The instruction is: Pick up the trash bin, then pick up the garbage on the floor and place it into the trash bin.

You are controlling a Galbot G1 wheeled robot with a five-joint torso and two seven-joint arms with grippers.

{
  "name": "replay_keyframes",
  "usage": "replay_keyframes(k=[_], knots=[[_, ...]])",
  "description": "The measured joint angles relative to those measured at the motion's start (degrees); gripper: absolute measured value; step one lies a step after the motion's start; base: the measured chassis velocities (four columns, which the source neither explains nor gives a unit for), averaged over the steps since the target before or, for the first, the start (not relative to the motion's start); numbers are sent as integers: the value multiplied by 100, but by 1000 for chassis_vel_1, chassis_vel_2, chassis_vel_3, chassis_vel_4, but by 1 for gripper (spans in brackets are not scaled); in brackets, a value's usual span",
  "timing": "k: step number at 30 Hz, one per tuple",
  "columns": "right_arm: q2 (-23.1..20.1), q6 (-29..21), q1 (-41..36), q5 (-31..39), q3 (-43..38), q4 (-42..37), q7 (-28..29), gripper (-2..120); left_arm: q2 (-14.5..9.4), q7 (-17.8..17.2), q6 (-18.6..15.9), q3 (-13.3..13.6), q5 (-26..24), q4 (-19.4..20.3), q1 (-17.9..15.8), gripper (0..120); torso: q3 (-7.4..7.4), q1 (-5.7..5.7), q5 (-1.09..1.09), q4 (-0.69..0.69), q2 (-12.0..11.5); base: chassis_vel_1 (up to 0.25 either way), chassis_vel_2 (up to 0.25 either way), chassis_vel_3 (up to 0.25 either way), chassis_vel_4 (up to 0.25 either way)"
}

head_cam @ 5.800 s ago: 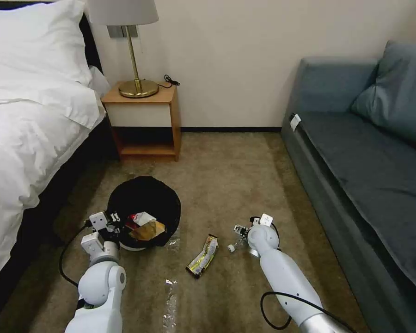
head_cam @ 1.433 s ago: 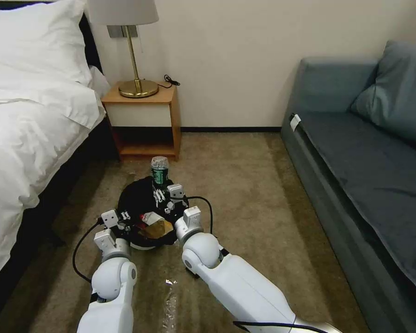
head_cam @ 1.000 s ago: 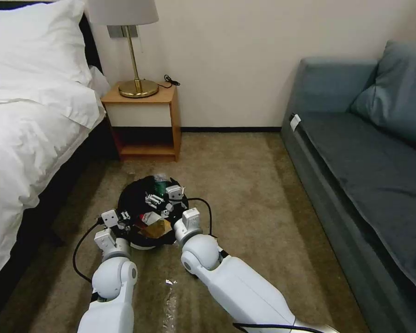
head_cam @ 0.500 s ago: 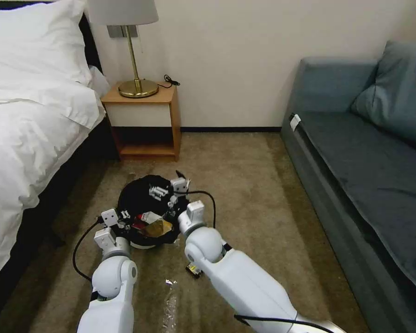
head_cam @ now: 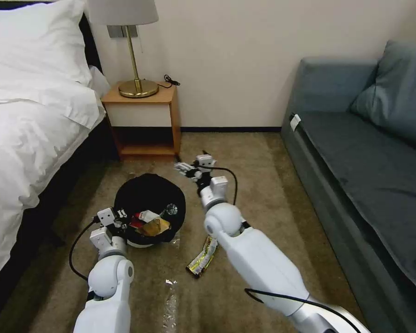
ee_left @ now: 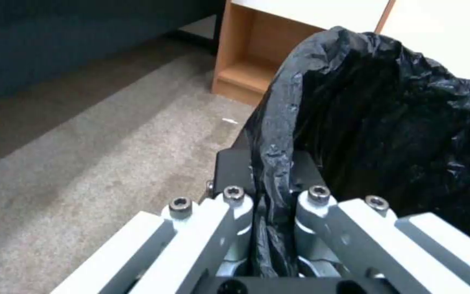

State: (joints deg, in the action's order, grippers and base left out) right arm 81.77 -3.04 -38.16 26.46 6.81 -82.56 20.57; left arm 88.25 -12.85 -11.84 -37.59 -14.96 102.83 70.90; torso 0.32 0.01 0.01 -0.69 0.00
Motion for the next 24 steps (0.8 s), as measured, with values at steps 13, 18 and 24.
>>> replay_keyframes(k=[13,18,24], knots=[[-114,-1021,-347,1253,-213,324,463,100,3,20,-13,-4,-24,98,70,4,0,0,0,0,0,0,0,0,0],[-124,-1654,-578,2132,-169,345,654,100,25,23,-13,-33,-9,186,111,4,-1,0,0,-1,0,0,0,0,0],[-107,-2356,-632,2830,-256,451,1045,100,35,26,-13,-24,-8,202,140,4,-1,0,-1,-1,0,0,0,0,0]])
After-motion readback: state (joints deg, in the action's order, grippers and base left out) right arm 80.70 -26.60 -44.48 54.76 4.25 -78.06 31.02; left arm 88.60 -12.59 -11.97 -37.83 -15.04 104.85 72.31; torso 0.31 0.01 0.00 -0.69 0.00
